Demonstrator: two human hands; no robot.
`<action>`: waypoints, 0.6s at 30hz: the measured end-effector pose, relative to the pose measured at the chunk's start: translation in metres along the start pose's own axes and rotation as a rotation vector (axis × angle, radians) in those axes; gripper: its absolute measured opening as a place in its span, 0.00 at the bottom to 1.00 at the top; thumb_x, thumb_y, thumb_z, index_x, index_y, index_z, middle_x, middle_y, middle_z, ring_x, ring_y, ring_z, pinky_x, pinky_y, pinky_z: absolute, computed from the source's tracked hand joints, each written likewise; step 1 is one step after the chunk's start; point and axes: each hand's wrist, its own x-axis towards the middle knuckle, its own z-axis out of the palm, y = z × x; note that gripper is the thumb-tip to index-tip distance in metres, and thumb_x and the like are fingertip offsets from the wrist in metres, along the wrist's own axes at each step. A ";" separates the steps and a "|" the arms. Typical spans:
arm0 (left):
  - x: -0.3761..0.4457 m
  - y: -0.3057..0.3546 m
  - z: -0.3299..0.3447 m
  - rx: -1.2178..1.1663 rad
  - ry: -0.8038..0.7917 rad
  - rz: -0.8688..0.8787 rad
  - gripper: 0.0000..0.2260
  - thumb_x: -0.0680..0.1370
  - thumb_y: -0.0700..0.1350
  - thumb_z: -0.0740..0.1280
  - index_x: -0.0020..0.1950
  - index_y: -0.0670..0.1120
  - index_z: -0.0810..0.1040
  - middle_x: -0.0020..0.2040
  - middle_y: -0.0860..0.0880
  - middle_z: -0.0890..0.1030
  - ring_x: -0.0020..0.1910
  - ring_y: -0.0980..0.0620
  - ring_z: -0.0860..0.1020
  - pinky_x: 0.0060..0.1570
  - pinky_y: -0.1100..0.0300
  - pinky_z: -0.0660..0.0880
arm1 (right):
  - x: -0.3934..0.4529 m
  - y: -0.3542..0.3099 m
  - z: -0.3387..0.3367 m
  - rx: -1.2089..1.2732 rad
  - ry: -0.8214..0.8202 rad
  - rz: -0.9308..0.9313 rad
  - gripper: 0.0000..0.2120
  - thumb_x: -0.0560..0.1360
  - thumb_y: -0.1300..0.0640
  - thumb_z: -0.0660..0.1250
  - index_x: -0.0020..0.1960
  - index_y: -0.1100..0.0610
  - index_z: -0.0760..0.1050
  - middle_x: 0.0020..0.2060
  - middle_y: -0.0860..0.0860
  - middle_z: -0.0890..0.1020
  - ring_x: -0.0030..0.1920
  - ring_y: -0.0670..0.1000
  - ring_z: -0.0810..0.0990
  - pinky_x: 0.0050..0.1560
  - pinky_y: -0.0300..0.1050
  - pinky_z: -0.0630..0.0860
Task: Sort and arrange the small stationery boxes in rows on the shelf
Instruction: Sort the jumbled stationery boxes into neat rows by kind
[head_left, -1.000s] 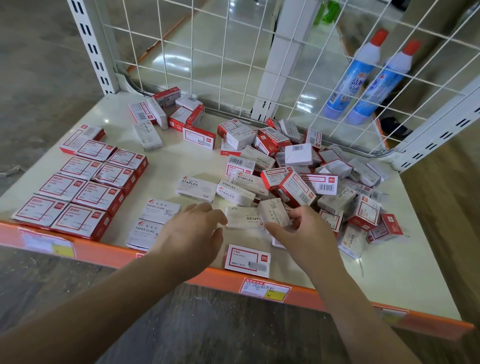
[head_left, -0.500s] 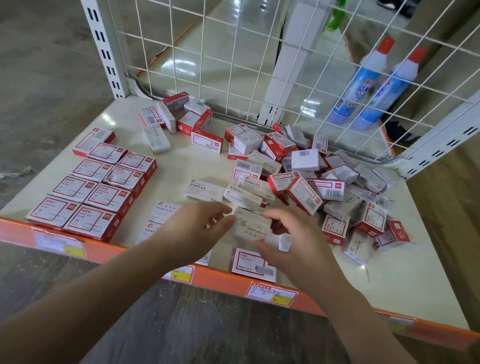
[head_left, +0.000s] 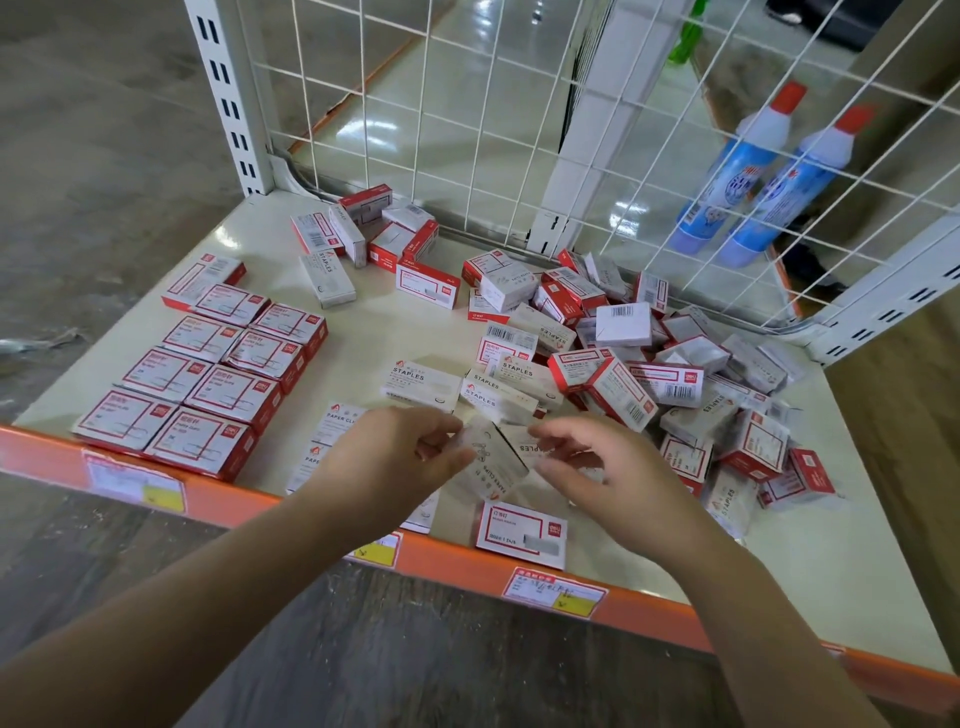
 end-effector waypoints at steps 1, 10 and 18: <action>0.000 0.001 0.000 -0.007 0.003 -0.001 0.15 0.76 0.49 0.67 0.61 0.46 0.78 0.54 0.51 0.81 0.47 0.57 0.78 0.45 0.64 0.78 | 0.003 -0.003 0.000 0.012 -0.014 -0.006 0.14 0.76 0.53 0.64 0.62 0.48 0.74 0.50 0.38 0.75 0.49 0.35 0.74 0.45 0.28 0.72; -0.003 0.004 0.001 0.010 -0.045 0.026 0.15 0.77 0.48 0.65 0.63 0.49 0.76 0.56 0.53 0.80 0.47 0.60 0.75 0.40 0.73 0.72 | 0.025 -0.015 0.003 0.117 -0.204 0.028 0.13 0.75 0.60 0.66 0.59 0.53 0.77 0.48 0.44 0.81 0.46 0.40 0.78 0.41 0.27 0.72; -0.001 0.000 0.006 -0.049 0.027 -0.027 0.18 0.77 0.49 0.64 0.67 0.49 0.70 0.49 0.57 0.75 0.43 0.63 0.74 0.47 0.64 0.74 | 0.024 -0.007 0.001 0.333 0.123 0.099 0.13 0.72 0.62 0.69 0.52 0.48 0.75 0.42 0.45 0.79 0.42 0.42 0.78 0.44 0.34 0.75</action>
